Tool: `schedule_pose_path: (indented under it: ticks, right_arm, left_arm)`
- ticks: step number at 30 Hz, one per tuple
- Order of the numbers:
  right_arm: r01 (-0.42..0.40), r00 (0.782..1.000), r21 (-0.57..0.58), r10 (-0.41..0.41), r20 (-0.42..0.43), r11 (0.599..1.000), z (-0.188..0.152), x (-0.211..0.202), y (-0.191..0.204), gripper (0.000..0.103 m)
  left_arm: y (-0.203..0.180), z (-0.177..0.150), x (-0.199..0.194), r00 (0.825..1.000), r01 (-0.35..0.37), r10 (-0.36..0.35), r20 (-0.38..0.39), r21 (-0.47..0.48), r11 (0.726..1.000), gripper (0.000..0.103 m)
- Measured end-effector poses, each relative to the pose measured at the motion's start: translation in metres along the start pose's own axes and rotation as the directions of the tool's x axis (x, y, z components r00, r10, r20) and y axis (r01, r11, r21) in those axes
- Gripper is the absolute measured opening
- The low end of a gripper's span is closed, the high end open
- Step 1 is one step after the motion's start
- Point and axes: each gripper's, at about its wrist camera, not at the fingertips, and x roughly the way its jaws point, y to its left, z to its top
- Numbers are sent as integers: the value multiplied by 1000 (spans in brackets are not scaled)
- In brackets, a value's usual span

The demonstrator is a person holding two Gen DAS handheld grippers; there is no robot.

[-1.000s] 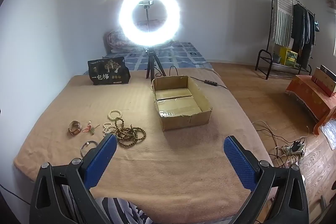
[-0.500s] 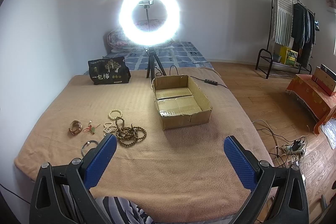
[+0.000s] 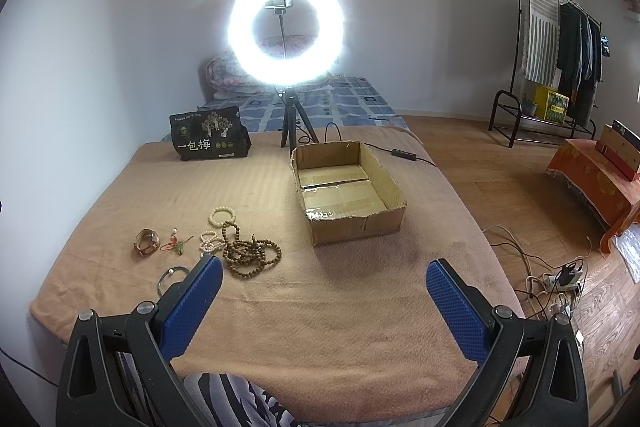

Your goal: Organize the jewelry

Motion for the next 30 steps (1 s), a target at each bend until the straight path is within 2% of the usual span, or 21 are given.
schedule_pose_path:
  ticks: [30]
  right_arm:
    - [-12,1000,1,12,-20,1000,-2,2,-1,103]
  left_arm:
    - [-9,2,-3,1000,6,-6,2,-4,1000,103]
